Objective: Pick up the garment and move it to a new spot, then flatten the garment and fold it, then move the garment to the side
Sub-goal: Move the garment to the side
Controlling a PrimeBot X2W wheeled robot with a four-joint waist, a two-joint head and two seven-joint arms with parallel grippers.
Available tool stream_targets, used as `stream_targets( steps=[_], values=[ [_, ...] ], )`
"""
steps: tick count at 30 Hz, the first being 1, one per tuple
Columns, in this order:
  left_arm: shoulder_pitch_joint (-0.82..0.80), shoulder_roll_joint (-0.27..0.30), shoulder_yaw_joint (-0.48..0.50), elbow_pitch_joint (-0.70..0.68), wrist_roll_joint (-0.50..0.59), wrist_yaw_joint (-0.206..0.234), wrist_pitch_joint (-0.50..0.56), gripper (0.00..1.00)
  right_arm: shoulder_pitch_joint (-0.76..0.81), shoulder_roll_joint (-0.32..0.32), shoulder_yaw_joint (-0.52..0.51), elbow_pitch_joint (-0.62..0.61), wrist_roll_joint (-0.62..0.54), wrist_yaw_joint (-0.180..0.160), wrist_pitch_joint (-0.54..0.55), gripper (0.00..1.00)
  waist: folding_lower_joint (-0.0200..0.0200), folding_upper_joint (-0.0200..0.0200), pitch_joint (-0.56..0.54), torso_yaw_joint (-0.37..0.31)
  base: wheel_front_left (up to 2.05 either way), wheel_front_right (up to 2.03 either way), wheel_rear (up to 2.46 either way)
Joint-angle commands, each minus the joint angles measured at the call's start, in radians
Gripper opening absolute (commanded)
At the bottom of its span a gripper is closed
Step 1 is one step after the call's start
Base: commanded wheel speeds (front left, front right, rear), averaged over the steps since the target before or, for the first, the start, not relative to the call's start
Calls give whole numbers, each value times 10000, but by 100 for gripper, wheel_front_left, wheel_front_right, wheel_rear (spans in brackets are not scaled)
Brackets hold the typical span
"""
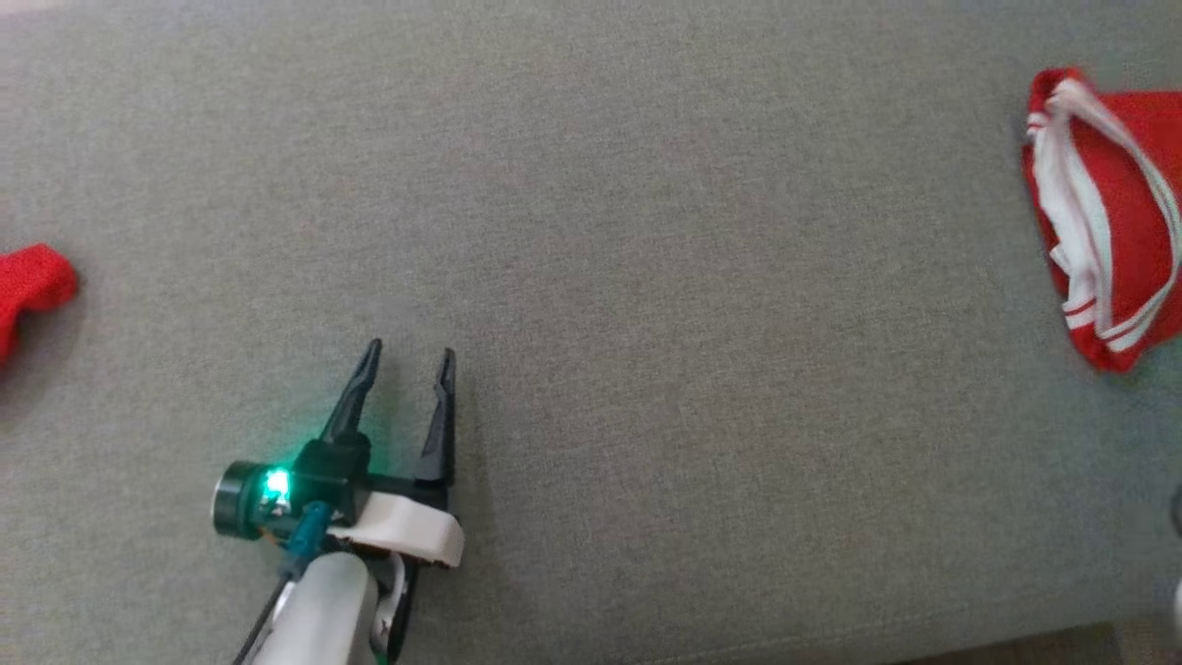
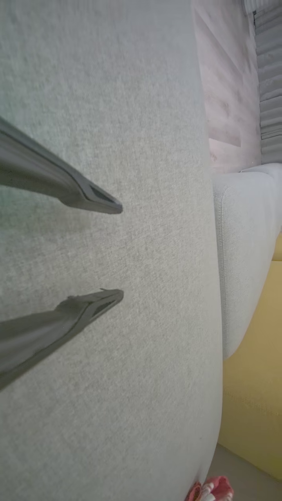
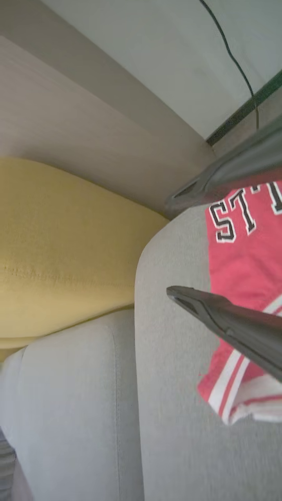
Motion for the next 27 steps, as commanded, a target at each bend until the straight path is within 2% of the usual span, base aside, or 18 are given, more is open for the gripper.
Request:
stream_targets(
  steps=[1,6,7,12,18,27],
  values=[
    [-174,58,502,-283,-55,83,-80,100,-385,278,239,-417,-37,-9,-187,100,-1,0,-165,58,0,0,0],
    [-119,58,830,-350,-54,120,-80,100,147,1543,1042,-1560,664,-9,-215,100,-1,0,-532,195,0,0,0],
    [-119,58,830,-350,-54,120,-80,100,147,1543,1042,-1560,664,-9,-215,100,-1,0,-532,195,0,0,0],
    [92,58,1129,-408,-112,155,-80,100,1593,2308,2300,-2769,1881,-9,-217,100,-1,0,-951,409,0,0,0],
    [447,58,1268,-329,-204,192,-80,100,3482,2646,3364,-3500,3022,-9,-218,100,-1,0,-1486,756,0,0,0],
    [1023,58,1363,-275,-433,318,-80,100,5301,2709,4653,-3876,4168,-9,-219,100,-1,0,-2149,1098,0,0,0]
  ],
)
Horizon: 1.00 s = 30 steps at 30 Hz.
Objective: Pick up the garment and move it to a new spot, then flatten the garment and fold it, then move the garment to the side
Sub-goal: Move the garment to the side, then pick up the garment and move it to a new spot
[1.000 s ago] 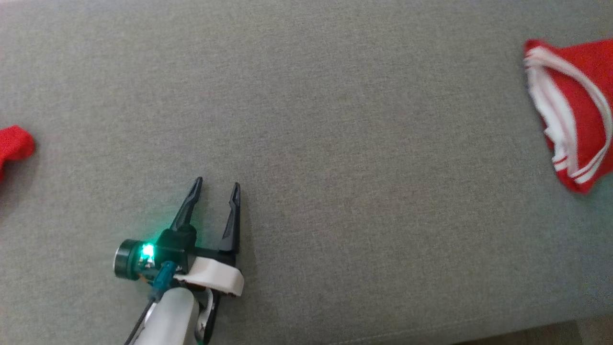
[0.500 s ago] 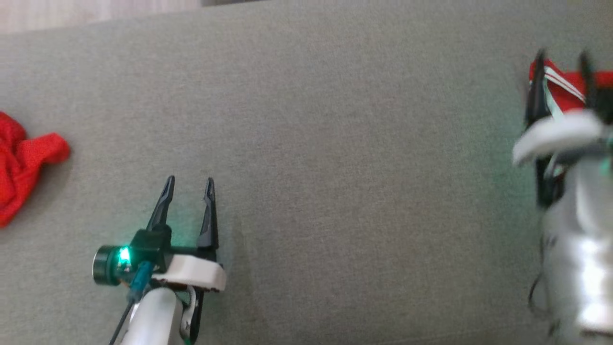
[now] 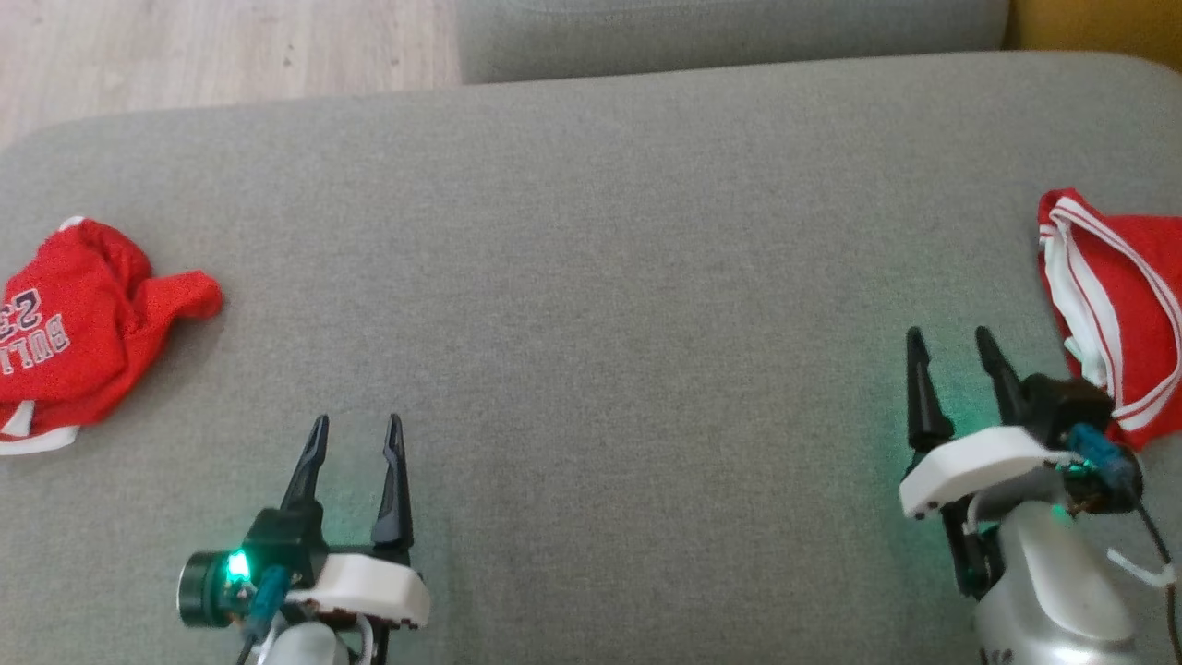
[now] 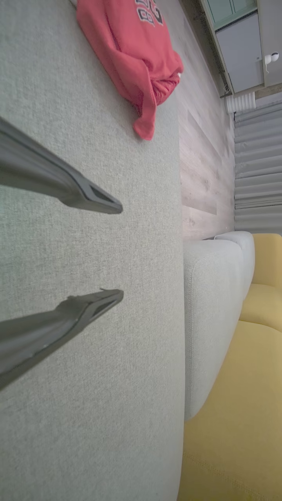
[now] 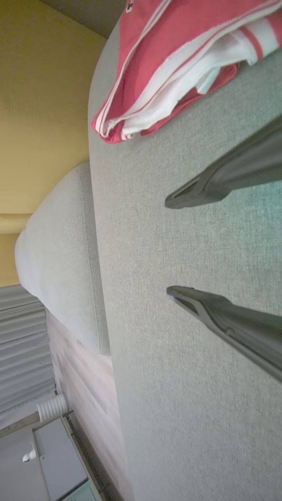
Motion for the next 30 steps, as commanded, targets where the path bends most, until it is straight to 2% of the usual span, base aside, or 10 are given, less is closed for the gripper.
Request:
stream_targets(
  steps=[1,7,15,30],
  values=[
    [-73,54,420,-254,-76,66,-82,100,-94,29,384,-435,89,-9,-104,100,1,-1,-135,64,0,0,0],
    [293,54,506,-271,-210,178,-82,100,402,30,830,-640,460,-9,-104,100,1,-1,-592,116,0,0,0],
    [597,54,551,-327,-245,224,-82,100,791,31,912,-654,741,-9,-104,100,1,-1,-914,194,0,0,0],
    [588,54,542,-365,-240,166,-82,100,824,31,1040,-661,829,-9,-105,100,1,-1,-802,393,0,0,0]
  ],
)
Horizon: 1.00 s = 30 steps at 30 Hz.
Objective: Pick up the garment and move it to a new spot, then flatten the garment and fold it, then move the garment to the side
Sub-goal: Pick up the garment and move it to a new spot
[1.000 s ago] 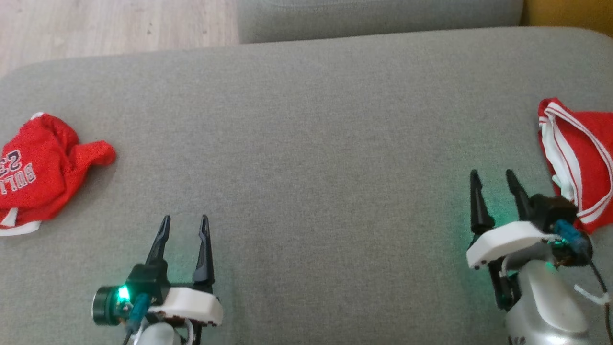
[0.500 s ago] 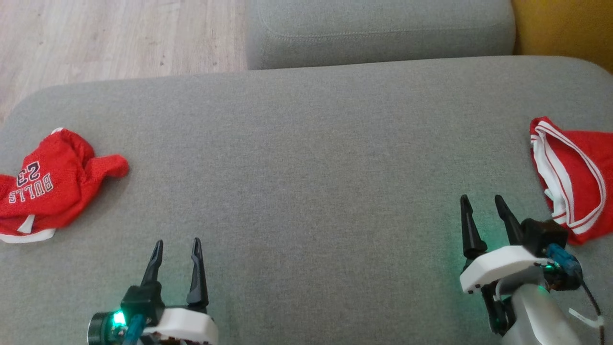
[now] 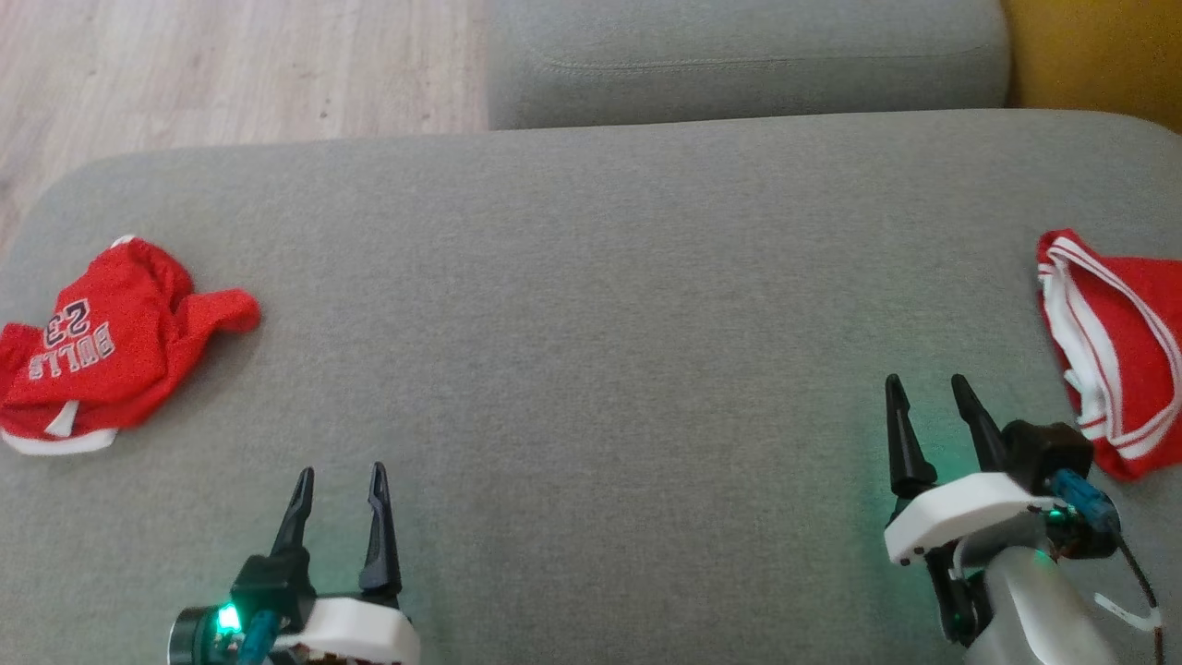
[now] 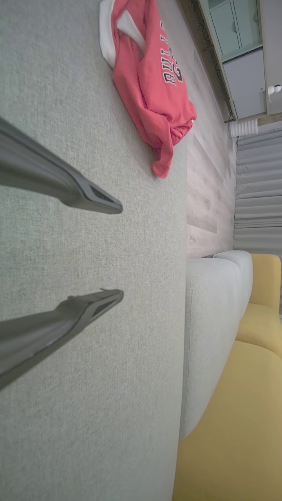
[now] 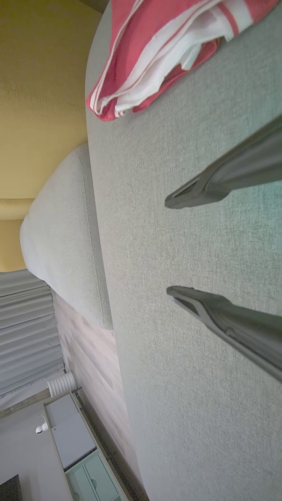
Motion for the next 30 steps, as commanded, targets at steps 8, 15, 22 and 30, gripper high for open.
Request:
stream_targets(
  steps=[8,15,22,30],
  values=[
    [-479,52,394,-287,-104,160,-82,100,-174,6,571,-433,-173,-9,-105,100,0,-1,320,1429,0,0,0],
    [-212,52,781,-285,-255,220,-82,100,-179,7,1090,-467,-66,-9,-105,100,0,-1,348,3172,0,0,0],
    [-3,52,1542,-147,-234,-101,-82,100,-355,7,1759,-471,287,-9,-105,100,0,-1,451,3900,0,0,0],
    [-849,56,2434,-513,-330,-698,-82,100,-664,7,1938,-698,251,-9,-105,100,0,-1,1084,3513,0,0,0]
  ],
)
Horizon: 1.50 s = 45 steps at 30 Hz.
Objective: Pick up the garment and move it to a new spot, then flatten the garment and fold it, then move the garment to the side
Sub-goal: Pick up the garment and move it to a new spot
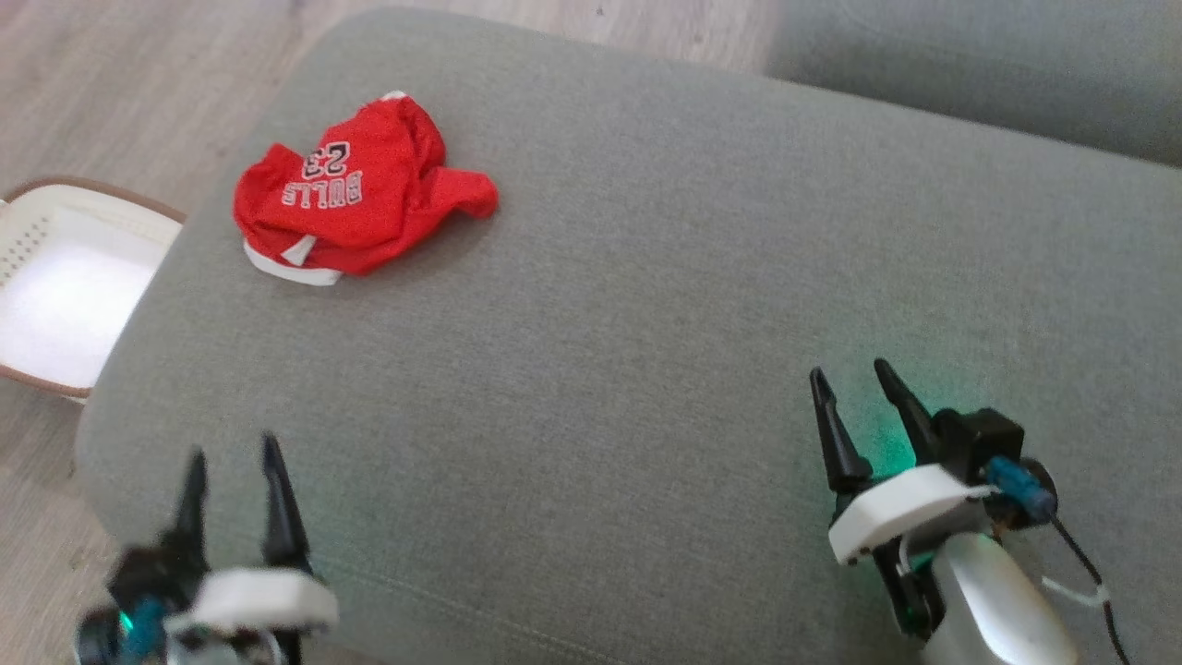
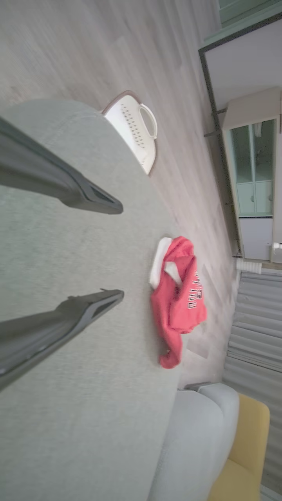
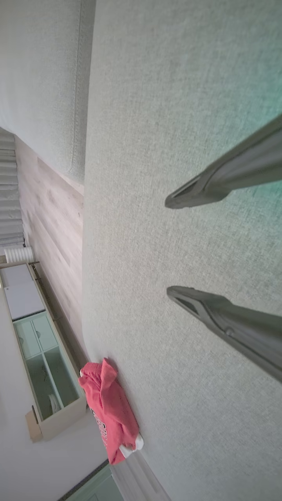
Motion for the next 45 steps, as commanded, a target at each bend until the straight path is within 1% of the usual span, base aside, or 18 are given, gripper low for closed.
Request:
stream_targets(
  steps=[1,3,6,7,10,13,17,23,27,30,34,36,37,38,45],
  values=[
    [-967,128,574,-542,113,-168,-84,100,-587,-5,194,-432,-42,-9,-105,100,0,0,333,-235,0,0,0],
    [-1523,218,853,-750,218,-351,-84,100,-651,-5,142,-541,-121,-9,-105,100,0,0,552,-356,0,0,0],
    [-2503,593,1105,-742,397,-596,-84,100,-736,-5,116,-694,-272,-9,-105,100,0,0,886,-556,0,0,0],
    [-2503,593,1105,-742,397,-596,-84,100,-736,-5,116,-694,-272,-9,-105,100,0,0,886,-556,0,0,0],
    [-3588,1152,1096,-282,501,-837,-84,100,-893,-5,180,-878,-396,-9,-105,100,0,0,1283,-830,0,0,0],
    [-4650,1659,820,437,332,-1014,-84,100,-1105,-5,290,-1185,-447,-9,-105,100,0,0,1681,-1139,0,0,0],
    [-5879,2401,298,1444,-143,-1079,-84,100,-1316,-6,318,-1479,-574,-9,-105,100,0,0,2184,-1570,0,0,0],
    [-6974,3153,-781,3193,-1149,-1086,46,100,-1517,-140,212,-1735,-740,-9,-105,100,0,0,2828,-2091,0,0,0],
    [-7424,3405,-1035,4519,-1600,-1087,478,100,-1641,-202,220,-1855,-753,-9,-105,100,0,0,3163,-2387,0,0,0],
    [-7593,3361,-1104,5451,-1905,-1087,799,100,-1733,-244,240,-1900,-723,-9,-105,100,0,0,3329,-2582,0,0,0],
    [-7748,3287,-1190,6483,-2255,-1088,1353,100,-1734,-305,146,-1894,-687,-9,-105,100,0,0,3400,-2674,0,0,0],
    [-7844,3286,-1183,6838,-2350,-1088,1390,100,-1722,-323,119,-1871,-678,-9,-105,100,0,0,3401,-2674,0,0,0],
    [-7882,3260,-1214,6958,-2385,-1088,1371,74,-1714,-331,100,-1858,-677,-9,-105,100,0,0,3386,-2659,0,0,0],
    [-7952,3255,-1337,7122,-2390,-1088,1282,0,-1685,-333,58,-1818,-684,-9,-105,100,0,0,3328,-2616,0,0,0],
    [-8517,3424,-1992,6660,-2156,-1088,268,0,-1648,-196,124,-1614,-605,-9,-105,100,0,0,2787,-2509,0,0,0]
  ],
)
